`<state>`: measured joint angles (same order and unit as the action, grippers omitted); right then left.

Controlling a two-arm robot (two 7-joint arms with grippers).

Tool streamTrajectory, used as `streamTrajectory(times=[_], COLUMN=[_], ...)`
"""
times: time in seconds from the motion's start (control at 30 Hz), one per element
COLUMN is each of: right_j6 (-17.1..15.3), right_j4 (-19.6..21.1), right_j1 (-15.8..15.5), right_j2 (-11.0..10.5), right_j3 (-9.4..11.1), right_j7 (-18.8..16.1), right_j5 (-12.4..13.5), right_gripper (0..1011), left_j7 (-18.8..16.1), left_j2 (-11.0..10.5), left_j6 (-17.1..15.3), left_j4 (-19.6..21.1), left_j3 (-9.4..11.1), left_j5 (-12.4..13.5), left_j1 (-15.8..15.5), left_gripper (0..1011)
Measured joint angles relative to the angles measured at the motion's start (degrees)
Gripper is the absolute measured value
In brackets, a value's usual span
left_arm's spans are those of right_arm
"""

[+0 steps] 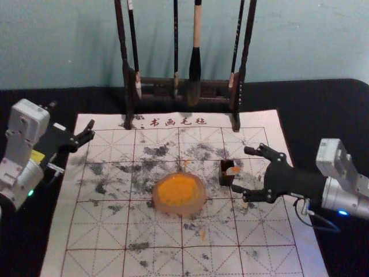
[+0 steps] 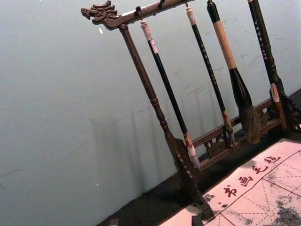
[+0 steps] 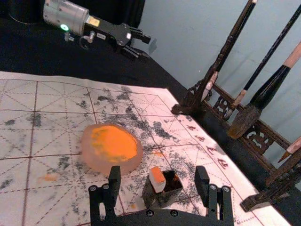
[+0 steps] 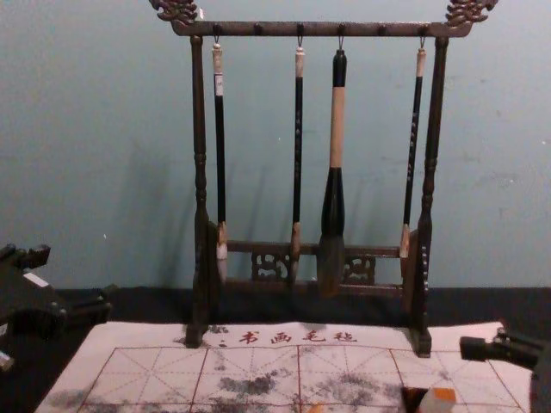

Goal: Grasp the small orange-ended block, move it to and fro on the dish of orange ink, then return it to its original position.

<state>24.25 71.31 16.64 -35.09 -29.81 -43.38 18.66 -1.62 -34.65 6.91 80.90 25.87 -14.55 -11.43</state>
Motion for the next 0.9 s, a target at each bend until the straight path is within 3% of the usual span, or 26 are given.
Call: streamTrajectory(times=[0.43,0.9], right_j6=[-1.9,-2.3], right_j4=[-5.9,-6.9], right_j1=[5.4,6.0], right_j2=[4.2,4.6], right_j3=[-1.5,-1.6], right_j7=[-2.2,-2.2], right_j5=[-3.5,-4.3], right_gripper=[1000,1000], left_j7=[0.0,0.0], left_j2=[0.0,0.0], left_j6=[0.0,0.0], left_j4=[0.0,0.0], left_j3=[0.0,0.0], left_j5=[0.0,0.0], left_j1=[0.0,0.0], left_gripper=[1001,1001])
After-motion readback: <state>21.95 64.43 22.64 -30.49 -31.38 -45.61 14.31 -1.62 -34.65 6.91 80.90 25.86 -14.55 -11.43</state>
